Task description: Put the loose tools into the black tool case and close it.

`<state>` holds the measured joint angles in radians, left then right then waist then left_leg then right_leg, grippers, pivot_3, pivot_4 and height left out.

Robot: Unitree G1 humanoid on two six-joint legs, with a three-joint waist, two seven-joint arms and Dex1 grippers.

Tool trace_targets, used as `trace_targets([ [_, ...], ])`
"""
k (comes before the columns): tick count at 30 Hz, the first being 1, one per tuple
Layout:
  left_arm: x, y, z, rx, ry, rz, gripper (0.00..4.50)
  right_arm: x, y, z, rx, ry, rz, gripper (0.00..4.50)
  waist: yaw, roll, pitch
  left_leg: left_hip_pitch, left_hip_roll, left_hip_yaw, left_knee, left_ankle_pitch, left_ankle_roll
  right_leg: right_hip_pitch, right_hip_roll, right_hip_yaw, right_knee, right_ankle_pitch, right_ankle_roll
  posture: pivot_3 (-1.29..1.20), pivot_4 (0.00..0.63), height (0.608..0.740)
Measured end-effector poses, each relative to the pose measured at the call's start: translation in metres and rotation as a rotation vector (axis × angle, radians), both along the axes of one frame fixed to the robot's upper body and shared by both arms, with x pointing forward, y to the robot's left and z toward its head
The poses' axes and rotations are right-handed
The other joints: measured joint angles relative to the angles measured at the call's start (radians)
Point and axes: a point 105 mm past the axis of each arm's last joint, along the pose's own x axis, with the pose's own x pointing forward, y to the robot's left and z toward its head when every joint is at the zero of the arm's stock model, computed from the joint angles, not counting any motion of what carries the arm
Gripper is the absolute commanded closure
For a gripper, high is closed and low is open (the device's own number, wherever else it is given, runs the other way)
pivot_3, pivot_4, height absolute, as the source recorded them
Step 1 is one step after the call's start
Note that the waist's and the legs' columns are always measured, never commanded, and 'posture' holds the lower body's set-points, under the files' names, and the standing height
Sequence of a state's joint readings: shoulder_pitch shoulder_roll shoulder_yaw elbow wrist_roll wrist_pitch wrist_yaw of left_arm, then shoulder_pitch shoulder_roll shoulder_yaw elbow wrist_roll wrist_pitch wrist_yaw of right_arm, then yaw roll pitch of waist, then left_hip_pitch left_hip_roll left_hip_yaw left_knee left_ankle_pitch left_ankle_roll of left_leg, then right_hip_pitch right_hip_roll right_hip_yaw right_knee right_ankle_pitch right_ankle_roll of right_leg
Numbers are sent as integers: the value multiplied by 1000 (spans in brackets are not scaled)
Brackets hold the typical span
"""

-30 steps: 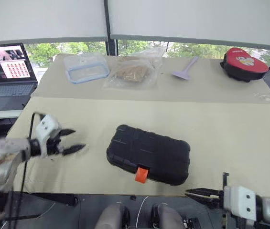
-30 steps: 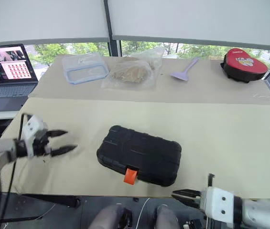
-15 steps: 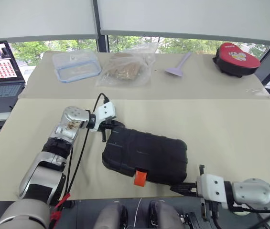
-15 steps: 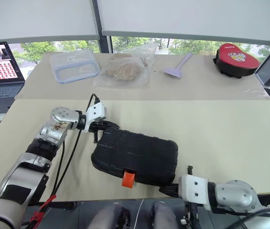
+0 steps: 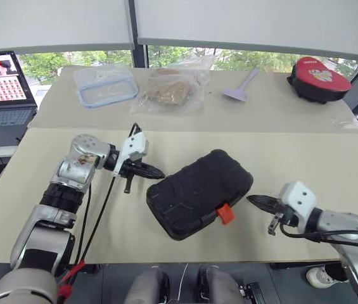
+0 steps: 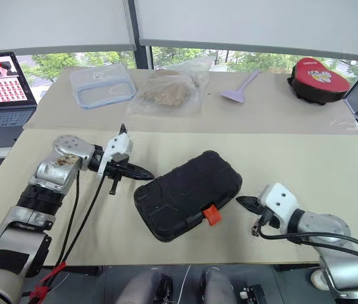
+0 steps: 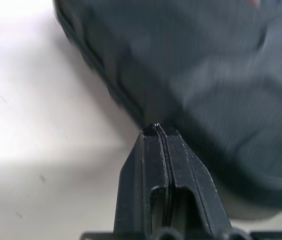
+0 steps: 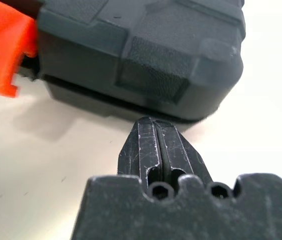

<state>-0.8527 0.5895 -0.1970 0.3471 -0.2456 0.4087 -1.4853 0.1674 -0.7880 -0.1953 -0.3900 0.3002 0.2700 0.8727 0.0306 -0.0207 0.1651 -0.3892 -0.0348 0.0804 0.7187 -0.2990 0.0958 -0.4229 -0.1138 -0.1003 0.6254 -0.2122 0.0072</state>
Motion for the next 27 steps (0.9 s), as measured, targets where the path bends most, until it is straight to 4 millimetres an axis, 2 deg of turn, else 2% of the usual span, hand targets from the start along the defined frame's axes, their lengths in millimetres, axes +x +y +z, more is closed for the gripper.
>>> trace_targets([
  [1, -2, -9, 20, -58, 5, -19, 4463, -6, -2, 1, 14, 23, 12, 4500, 2, 0, 0, 0, 0, 0, 1, 0, 1, 0, 0, 0, 0, 0, 0, 0, 150, 728],
  [3, -15, -28, 43, -102, -12, -98, 4463, -18, 0, 4, 50, 60, 50, 4500, 3, 1, 0, 1, 0, 0, 1, -1, 2, 2, 0, 2, 0, 0, 1, 0, 150, 728],
  [4, -25, -40, 48, -104, -32, -162, 4463, -25, 4, 6, 69, 73, 85, 4500, 3, 2, -1, 3, 0, 0, 1, -1, 2, 3, 0, 2, 0, 0, 1, 0, 150, 728],
  [6, -36, -58, 37, -69, -38, -243, 4463, -34, 12, 9, 96, 90, 136, 4500, 4, 3, -1, 5, 0, 0, 0, -1, 2, 4, 0, 3, 1, 0, 1, 0, 150, 728],
  [8, -42, -72, 9, -10, -14, -292, 4463, -38, 16, 10, 111, 101, 157, 4500, 2, 3, -2, 6, 0, 1, 0, -1, 2, 4, 0, 5, 2, 0, 1, 0, 150, 728],
  [10, -46, -84, -28, 74, 23, -326, 4463, -36, 19, 11, 114, 92, 160, 4500, 2, 3, -1, 5, 0, 1, 0, -1, 1, 2, 0, 5, 2, 0, 0, 0, 150, 728],
  [11, -46, -87, -38, 90, 22, -338, 4463, -35, 21, 11, 120, 90, 164, 4500, 3, 3, -1, 5, 0, 1, 1, -1, 1, 2, 0, 5, 2, 0, 0, 0, 150, 728],
  [16, -42, -93, -43, 160, -190, -432, 4463, -29, 34, 11, 143, 74, 167, 4500, 10, 5, -8, 8, 1, 1, 1, -2, 2, 4, -2, 5, 0, 0, 0, 0, 150, 728],
  [20, -37, -93, -47, 159, -247, -429, 4463, -27, 45, 9, 143, 63, 179, 4500, 11, 5, -20, 11, 1, 1, -1, -4, 5, 6, -4, 5, 0, 0, 0, 0, 150, 728],
  [24, -35, -95, -49, 150, -232, -411, 4463, -26, 63, -11, 86, 99, 207, 4500, 13, 4, -26, 12, 0, 1, -1, -5, 7, 5, -5, 5, 0, 0, 0, 0, 150, 728],
  [27, -35, -97, -49, 143, -220, -403, 4463, -26, 64, -27, 42, 129, 191, 4500, 16, 3, -26, 10, 0, 1, 0, -6, 9, 5, -6, 4, 0, 0, 1, 0, 150, 728],
])
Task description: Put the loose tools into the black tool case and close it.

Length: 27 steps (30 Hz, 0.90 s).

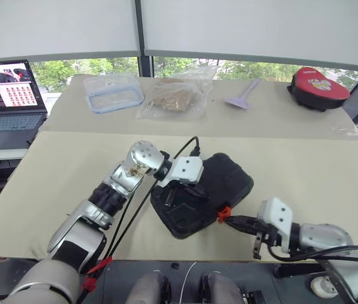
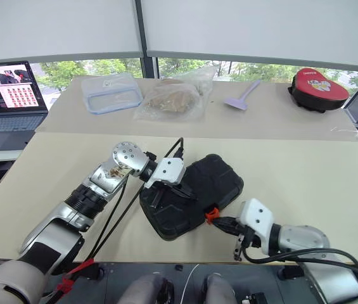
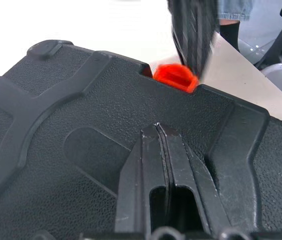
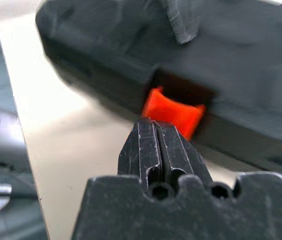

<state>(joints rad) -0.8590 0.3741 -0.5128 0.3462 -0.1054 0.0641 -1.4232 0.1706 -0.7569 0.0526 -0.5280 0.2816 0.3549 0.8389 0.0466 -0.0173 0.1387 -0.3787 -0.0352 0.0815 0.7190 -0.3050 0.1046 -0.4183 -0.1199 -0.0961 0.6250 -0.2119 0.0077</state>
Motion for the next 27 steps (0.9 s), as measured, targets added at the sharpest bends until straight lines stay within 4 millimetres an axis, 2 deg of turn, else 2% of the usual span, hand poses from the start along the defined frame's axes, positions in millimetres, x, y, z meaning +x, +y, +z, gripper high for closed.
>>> trace_targets([
  [3, 0, -1, 0, -6, 9, 8, 4463, 3, 1, -8, -5, 4, -36, 4500, 0, 0, 0, -2, 0, 0, 2, 0, 1, -1, 0, 0, 0, 1, 1, 0, 150, 728],
  [11, 0, -5, 1, -17, 32, 21, 4463, 5, 2, -12, 7, 11, -81, 4500, 1, 0, 0, -6, -1, 0, 3, 0, 1, -1, -1, 0, 0, 1, 2, 0, 150, 728],
  [14, 0, -7, 2, -21, 32, 20, 4463, -1, -1, -1, 50, 33, -72, 4500, 2, 0, 0, -6, -1, 0, 3, 0, 1, -1, -1, 0, 0, 1, 2, 0, 150, 728],
  [17, 2, -7, 2, -22, 37, 25, 4463, -13, 0, 40, 194, 39, -7, 4500, -1, 0, 0, -5, 0, 0, 3, -1, 2, -1, -1, -1, -1, 2, 3, 0, 150, 728],
  [20, 3, -8, 1, -24, 33, 21, 4463, -7, 2, 55, 232, 22, -22, 4500, -1, 0, 0, -5, -1, 0, 3, -2, 3, -1, -2, -1, -1, 2, 3, 0, 150, 728],
  [24, 2, -11, 2, -29, 34, 13, 4463, 10, 0, 51, 190, 0, -86, 4500, 1, 0, 0, -6, -1, 0, 3, -3, 5, -2, -2, -1, -2, 2, 3, 0, 150, 728],
  [27, 2, -12, 2, -31, 34, 9, 4463, 10, 0, 32, 135, 50, -102, 4500, 2, 0, 0, -9, -2, 0, 3, -3, 5, -3, -2, -1, -2, 3, 4, 0, 150, 728],
])
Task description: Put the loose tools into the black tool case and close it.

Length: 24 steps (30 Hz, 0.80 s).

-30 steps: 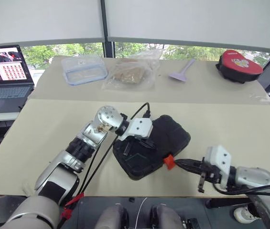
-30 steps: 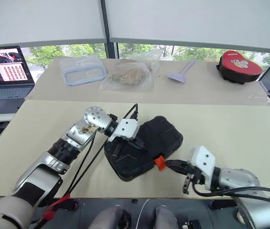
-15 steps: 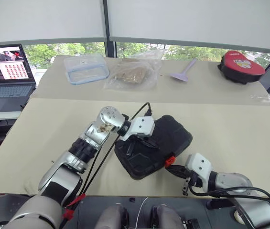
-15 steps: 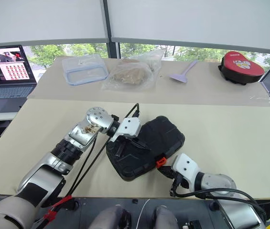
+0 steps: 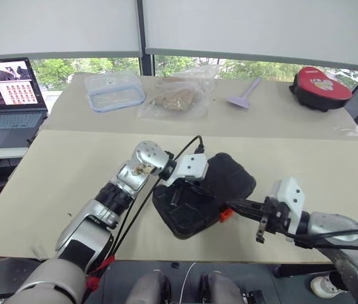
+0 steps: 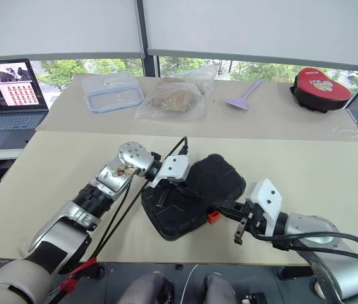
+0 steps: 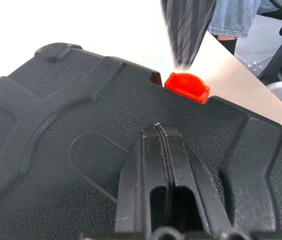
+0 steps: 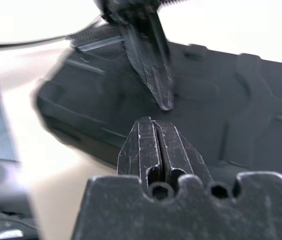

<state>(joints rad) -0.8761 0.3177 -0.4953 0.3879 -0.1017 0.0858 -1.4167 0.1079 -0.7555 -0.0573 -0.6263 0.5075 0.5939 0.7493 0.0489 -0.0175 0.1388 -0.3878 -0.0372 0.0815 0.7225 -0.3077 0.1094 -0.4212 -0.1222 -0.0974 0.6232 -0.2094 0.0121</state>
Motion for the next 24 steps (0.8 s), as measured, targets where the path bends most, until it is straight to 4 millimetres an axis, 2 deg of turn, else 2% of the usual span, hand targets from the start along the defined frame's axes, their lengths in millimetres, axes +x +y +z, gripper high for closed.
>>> trace_targets([
  [4, 1, 0, 1, 2, -6, 0, 4463, -14, -6, -17, -34, 66, 4, 4500, -3, 0, 0, 0, 0, 0, 1, 0, 0, 1, 0, 0, -1, 0, 1, 0, 150, 728],
  [12, 1, 0, 1, 2, -21, -3, 4463, -24, -14, -10, -25, 58, -21, 4500, -3, 0, 0, 0, 0, 0, 1, 0, 1, 1, 0, 0, -1, 1, 2, 0, 150, 728],
  [16, 1, -1, 1, 2, -23, -2, 4463, -33, -15, -18, -32, 97, -23, 4500, -4, 0, 0, 0, 0, 0, 1, 0, 1, 1, 0, 0, -2, 1, 2, 0, 150, 728],
  [19, 1, -4, 1, 0, -27, -4, 4463, -31, -11, -31, -56, 122, -25, 4500, -3, 0, 0, 0, 0, 0, 1, -1, 1, 1, 0, -1, -4, 1, 2, 0, 150, 728],
  [24, 0, -8, 1, -6, -24, -11, 4463, -15, -5, -49, -74, 117, -58, 4500, -3, 0, 0, -1, 0, 0, 0, -1, 1, 0, 1, -1, -7, 2, 4, 0, 150, 728],
])
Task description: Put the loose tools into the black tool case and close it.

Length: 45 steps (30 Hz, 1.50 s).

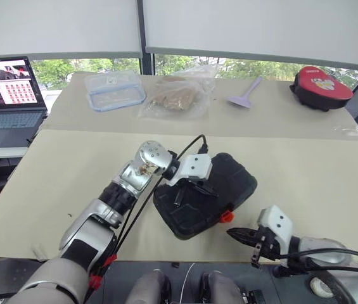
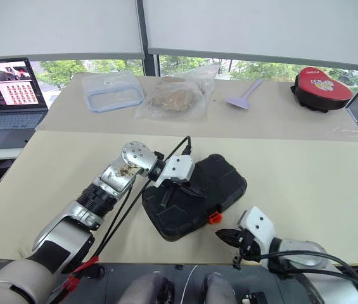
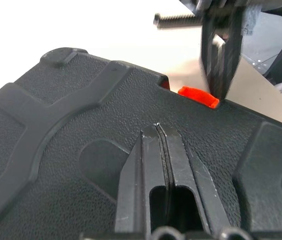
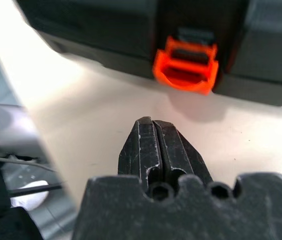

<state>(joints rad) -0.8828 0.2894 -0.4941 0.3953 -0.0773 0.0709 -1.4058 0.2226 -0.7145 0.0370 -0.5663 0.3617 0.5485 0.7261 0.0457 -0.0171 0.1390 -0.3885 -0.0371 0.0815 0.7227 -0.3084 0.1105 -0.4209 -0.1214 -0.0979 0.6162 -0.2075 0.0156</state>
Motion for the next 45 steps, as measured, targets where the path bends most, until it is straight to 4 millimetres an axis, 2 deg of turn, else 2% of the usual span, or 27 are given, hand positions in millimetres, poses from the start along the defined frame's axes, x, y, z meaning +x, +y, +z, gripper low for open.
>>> trace_targets([
  [3, -1, -3, 0, -1, -2, -7, 4463, 12, 7, 2, -3, -49, -6, 4500, -2, 0, 0, -1, 0, 0, 0, 0, 0, 1, 0, 0, -1, 0, 1, 0, 150, 728],
  [7, 1, -1, 0, 3, -45, -14, 4463, 16, 10, 2, 26, -60, -30, 4500, -6, 0, 0, 0, 0, 0, 0, 0, -1, 1, 1, 0, -2, 1, 1, 0, 150, 728],
  [11, 3, -3, -1, -1, -95, -19, 4463, 17, 5, 12, 107, -43, -74, 4500, -8, 2, 1, 0, 0, 0, 0, 0, -2, 1, 1, 1, -2, 3, 0, 0, 150, 728],
  [14, 4, -3, -1, -6, -98, -19, 4463, 12, 3, 27, 127, -55, -63, 4500, -9, 2, 1, 0, 1, 0, 0, 0, -3, 1, 1, 1, -2, 3, 0, 0, 150, 728],
  [18, 3, -9, -3, -15, -88, -21, 4463, 8, 20, 58, 165, -167, 28, 4500, -7, 2, 1, 3, 1, 0, -1, -1, -2, 2, 2, 0, -4, 3, 1, 0, 150, 728],
  [21, 2, -11, -3, -20, -86, -23, 4463, 8, 18, 55, 150, -157, 26, 4500, -1, 2, 1, 2, 0, 0, 0, -1, 0, 1, 1, 0, -4, 4, 2, 0, 150, 728],
  [26, 5, -5, -1, -20, -87, -4, 4463, -10, -1, 40, 75, -61, 56, 4500, -3, 2, 1, 1, 0, 0, 0, -1, 1, 2, 1, 0, -5, 4, 2, 0, 150, 728],
  [27, 10, 5, 1, -22, -68, 37, 4463, -17, -13, 42, 53, -35, 73, 4500, -5, 2, 0, 1, 0, 0, 0, -1, 1, 3, 1, 1, -5, 4, 2, 0, 150, 728],
  [30, 20, 36, 6, -22, -8, 144, 3821, -20, -34, 50, 19, -20, 81, 3740, -23, 2, 1, 1, 2, 0, -1, 0, 0, 3, 3, 1, -4, 4, 2, 0, 150, 728],
  [32, 20, 64, 10, -12, 45, 212, 2938, -18, -48, 57, 12, -13, 90, 2908, -32, 3, 1, 1, 2, 0, -3, 0, -1, 1, 3, 1, -4, 4, 2, 0, 150, 728],
  [34, 12, 101, 13, 7, 104, 269, 2263, -16, -65, 65, -9, -1, 93, 2268, -42, 5, 2, 3, 1, 2, -7, 0, -2, 0, 3, 3, -4, 4, 1, 0, 150, 728],
  [37, -14, 169, 18, 76, 263, 404, 1117, -11, -94, 87, -18, -9, 90, 1287, -50, 10, 7, 3, 3, 3, -9, 1, -5, 0, 4, 2, -5, 2, -1, 0, 150, 728],
  [40, -39, 203, 30, 45, 395, 537, 75, -11, -107, 102, -13, 14, 132, 310, -35, 14, 16, 2, 3, 2, -8, 1, -5, 0, 4, 1, -5, 2, -1, 0, 150, 728],
  [41, -43, 209, 37, 20, 398, 580, 48, -10, -109, 105, -10, 17, 142, 47, -25, 14, 16, 1, 2, 0, -7, 1, -5, 0, 3, 0, -5, 1, 0, 0, 150, 728],
  [45, -56, 222, 49, -50, 396, 694, 48, -4, -113, 114, 12, -9, 163, 47, -6, 16, 18, 1, -1, -1, -8, -3, -12, 1, 0, 0, -6, 1, 1, 0, 150, 728],
])
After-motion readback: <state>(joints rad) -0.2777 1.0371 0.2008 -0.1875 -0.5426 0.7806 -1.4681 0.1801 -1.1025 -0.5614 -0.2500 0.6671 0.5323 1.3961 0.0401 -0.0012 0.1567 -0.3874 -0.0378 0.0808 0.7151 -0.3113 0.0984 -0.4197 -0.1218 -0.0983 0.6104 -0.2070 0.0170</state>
